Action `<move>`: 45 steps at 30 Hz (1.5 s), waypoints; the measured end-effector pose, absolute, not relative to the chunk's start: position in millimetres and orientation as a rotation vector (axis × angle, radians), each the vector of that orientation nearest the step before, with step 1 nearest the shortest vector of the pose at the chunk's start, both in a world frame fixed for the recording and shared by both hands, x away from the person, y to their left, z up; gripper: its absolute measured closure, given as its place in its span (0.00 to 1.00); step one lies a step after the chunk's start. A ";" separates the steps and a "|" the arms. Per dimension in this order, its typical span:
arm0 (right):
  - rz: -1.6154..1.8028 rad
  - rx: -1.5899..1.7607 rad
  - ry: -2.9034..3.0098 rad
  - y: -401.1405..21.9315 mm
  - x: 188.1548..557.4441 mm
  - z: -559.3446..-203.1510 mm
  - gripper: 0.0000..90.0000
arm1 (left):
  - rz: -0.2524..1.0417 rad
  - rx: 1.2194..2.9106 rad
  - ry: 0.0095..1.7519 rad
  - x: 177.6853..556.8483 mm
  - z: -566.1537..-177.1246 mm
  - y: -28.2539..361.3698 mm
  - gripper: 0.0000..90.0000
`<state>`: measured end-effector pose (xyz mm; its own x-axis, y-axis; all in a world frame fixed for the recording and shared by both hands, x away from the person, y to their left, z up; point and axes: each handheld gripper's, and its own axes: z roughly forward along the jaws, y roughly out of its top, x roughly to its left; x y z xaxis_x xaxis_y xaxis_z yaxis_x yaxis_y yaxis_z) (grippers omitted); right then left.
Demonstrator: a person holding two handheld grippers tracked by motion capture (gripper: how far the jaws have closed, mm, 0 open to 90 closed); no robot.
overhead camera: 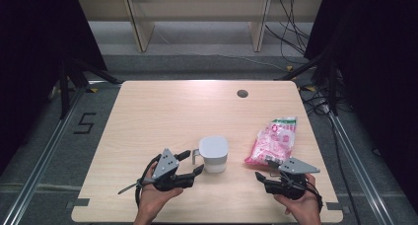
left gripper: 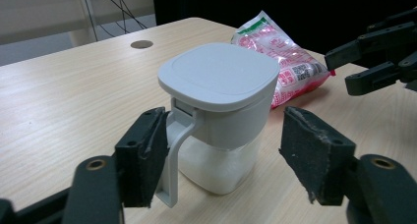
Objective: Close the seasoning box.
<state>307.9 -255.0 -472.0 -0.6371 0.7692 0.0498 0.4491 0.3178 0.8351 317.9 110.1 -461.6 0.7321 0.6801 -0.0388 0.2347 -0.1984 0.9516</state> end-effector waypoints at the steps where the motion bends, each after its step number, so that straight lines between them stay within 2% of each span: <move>1: 1.234 1.119 2.237 -253.5 305.6 -471.4 0.42 | 0.466 1.757 0.736 317.2 -463.1 109.4 0.36; 15: 1.230 1.080 2.253 -251.7 306.2 -473.3 0.41 | 0.509 1.780 0.761 306.1 -478.3 111.9 0.33; 26: 1.221 1.080 2.245 -250.7 304.5 -473.5 0.38 | 0.494 1.776 0.774 298.0 -493.1 108.3 0.33; 27: 1.217 1.067 2.250 -250.7 304.5 -473.6 0.38 | 0.506 1.788 0.735 299.6 -494.9 109.3 0.33; 30: 1.215 1.071 2.251 -250.9 304.1 -473.9 0.38 | 0.464 1.772 0.782 294.3 -500.8 107.7 0.33; 45: 1.223 1.106 2.243 -249.4 299.4 -473.0 0.38 | 0.498 1.836 0.784 286.8 -511.6 104.2 0.33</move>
